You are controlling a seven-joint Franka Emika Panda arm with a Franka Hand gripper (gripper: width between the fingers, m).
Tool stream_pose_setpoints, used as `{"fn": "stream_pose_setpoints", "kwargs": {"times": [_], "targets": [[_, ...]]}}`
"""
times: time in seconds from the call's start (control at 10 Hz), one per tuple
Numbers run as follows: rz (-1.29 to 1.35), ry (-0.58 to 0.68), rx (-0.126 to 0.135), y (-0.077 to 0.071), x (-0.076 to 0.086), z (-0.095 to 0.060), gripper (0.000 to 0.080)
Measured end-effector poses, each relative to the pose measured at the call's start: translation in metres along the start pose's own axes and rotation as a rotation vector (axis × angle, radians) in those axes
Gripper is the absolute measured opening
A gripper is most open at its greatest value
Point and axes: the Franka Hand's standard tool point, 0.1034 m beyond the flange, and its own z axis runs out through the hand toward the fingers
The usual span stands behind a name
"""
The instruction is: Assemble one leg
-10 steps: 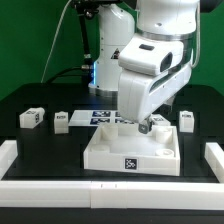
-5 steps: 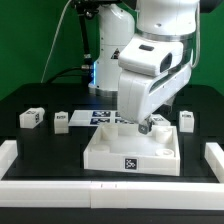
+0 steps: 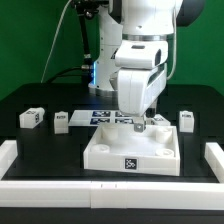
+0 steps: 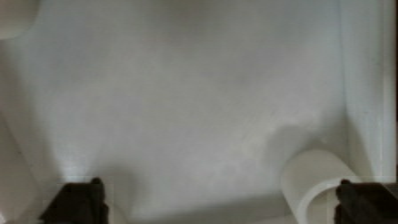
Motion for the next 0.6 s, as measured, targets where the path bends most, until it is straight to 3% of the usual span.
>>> {"fn": "stream_pose_setpoints", "kwargs": {"times": [0.3,0.4,0.6], "targets": [[0.0,0.0,0.001,0.0,0.0,0.001,0.065],[-0.08,0.01,-0.017,0.0,-0.005,0.003,0.065],[-0.229,0.018,-0.037,-0.019,-0.012,0.011,0.065]]}}
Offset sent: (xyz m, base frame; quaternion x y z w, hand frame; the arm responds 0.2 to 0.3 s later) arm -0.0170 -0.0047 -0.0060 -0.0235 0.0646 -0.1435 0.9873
